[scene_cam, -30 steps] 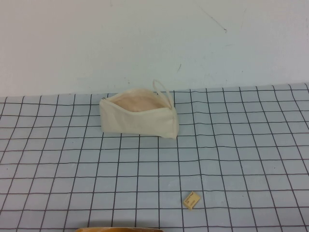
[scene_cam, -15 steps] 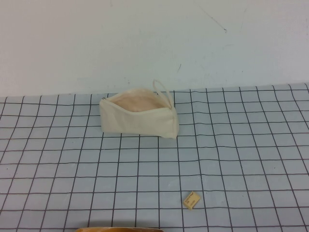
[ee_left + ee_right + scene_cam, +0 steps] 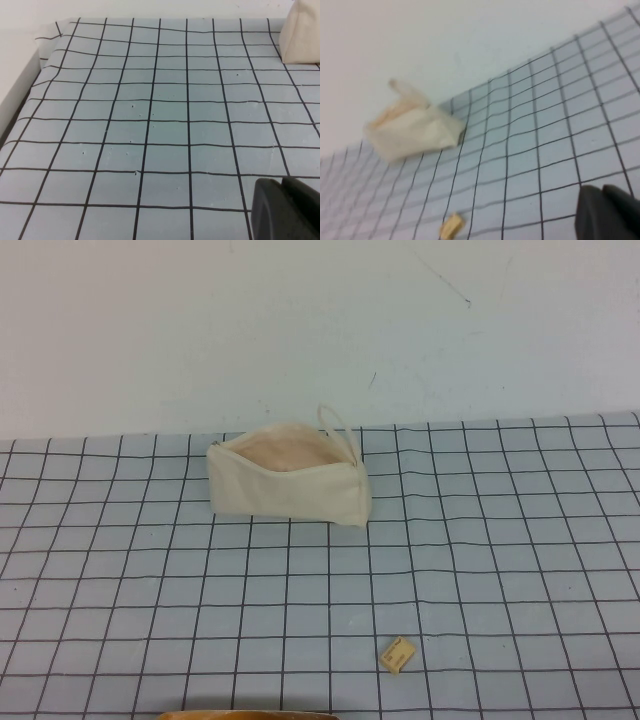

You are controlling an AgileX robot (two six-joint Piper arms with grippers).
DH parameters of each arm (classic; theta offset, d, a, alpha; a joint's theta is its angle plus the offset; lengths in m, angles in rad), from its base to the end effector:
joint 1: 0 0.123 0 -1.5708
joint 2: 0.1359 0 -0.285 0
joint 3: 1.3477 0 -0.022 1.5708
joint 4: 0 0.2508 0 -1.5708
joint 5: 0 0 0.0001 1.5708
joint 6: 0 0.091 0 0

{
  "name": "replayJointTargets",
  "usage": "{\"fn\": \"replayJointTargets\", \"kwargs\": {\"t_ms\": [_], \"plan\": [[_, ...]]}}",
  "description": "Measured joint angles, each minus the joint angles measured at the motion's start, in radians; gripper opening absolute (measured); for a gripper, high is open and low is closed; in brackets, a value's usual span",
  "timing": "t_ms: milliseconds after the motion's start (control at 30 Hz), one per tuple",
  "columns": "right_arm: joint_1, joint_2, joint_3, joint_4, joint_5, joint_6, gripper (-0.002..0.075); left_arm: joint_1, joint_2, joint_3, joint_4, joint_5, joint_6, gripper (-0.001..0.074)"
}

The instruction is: Put eraser into pencil case

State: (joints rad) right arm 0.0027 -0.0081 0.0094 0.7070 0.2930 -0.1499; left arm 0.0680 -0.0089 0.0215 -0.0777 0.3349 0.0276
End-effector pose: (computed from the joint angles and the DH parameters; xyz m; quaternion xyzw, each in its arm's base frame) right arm 0.0538 0.0173 0.1902 0.1382 0.7411 0.2423 0.6107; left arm 0.0537 0.0013 0.1763 -0.0373 0.7917 -0.0033 0.6098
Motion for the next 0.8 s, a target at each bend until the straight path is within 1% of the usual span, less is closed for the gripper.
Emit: {"fn": "replayJointTargets", "kwargs": {"t_ms": [100, 167, 300, 400, 500, 600, 667, 767, 800], "plan": [[0.000, 0.017, -0.089, -0.007, 0.118, -0.157, -0.0001, 0.000, 0.000, 0.000, 0.000, 0.000, 0.000, -0.0001], [0.000, 0.081, -0.163, -0.009, 0.200, -0.240, -0.0001, 0.000, 0.000, 0.000, 0.000, 0.000, 0.000, -0.0001], [0.000, 0.282, -0.367, -0.018, 0.352, -0.465, -0.0001, 0.000, 0.000, 0.000, 0.000, 0.000, 0.000, -0.0001], [0.002, 0.452, -0.546, -0.020, 0.455, -0.575, -0.0001, 0.000, 0.000, 0.000, 0.000, 0.000, 0.000, -0.0002], [0.002, 0.632, -0.741, -0.028, 0.608, -0.676, -0.0001, 0.000, 0.000, 0.000, 0.000, 0.000, 0.000, -0.0001], [0.004, 0.790, -0.909, -0.047, 0.755, -0.730, -0.0001, 0.000, 0.000, 0.000, 0.000, 0.000, 0.000, -0.0001], [0.023, 0.879, -0.994, -0.069, 0.804, -0.739, -0.0001, 0.000, 0.000, 0.000, 0.000, 0.000, 0.000, -0.0001], [0.101, 1.011, -1.090, -0.138, 0.828, -0.723, -0.0001, 0.000, 0.000, 0.000, 0.000, 0.000, 0.000, -0.0001], [0.142, 1.053, -1.121, -0.177, 0.838, -0.705, -0.0001, 0.000, 0.000, 0.000, 0.000, 0.000, 0.000, -0.0001]]}}
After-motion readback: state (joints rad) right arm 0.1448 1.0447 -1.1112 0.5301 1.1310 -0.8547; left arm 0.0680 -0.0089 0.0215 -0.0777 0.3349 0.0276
